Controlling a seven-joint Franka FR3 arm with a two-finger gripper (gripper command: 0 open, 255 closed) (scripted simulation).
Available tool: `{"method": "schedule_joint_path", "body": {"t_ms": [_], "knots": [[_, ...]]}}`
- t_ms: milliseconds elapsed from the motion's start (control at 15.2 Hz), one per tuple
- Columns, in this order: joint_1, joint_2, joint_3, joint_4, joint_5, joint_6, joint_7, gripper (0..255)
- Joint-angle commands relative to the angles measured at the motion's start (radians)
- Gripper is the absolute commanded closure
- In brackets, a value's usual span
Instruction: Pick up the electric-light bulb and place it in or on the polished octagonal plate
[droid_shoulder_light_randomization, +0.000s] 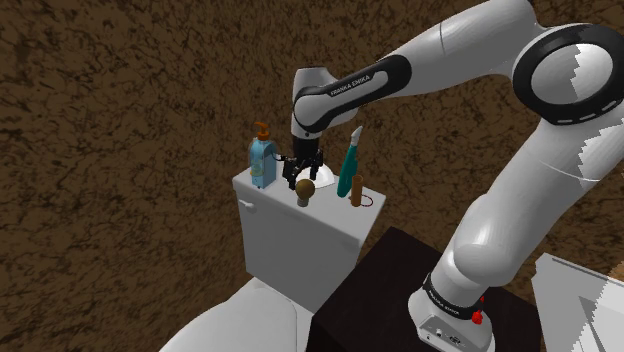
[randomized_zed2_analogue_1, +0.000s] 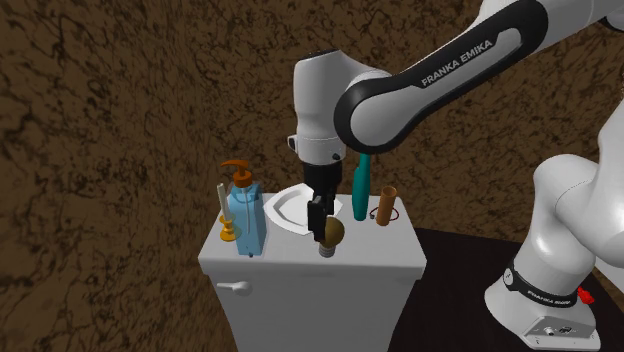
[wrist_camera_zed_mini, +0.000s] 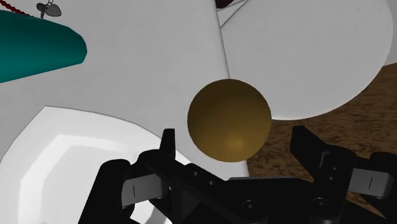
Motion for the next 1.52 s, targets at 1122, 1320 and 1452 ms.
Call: {"method": "schedule_joint_path", "body": {"t_ms": [1122, 1320, 1452], "knots": [[0.0, 0.004, 0.0, -0.011, 0.0, 0.017, -0.001, 255], [0.0, -0.015, -0.001, 0.01, -0.001, -0.024, 0.001, 255], [-0.001, -0.026, -0.001, 0.026, -0.002, -0.052, 0.003, 255]]}}
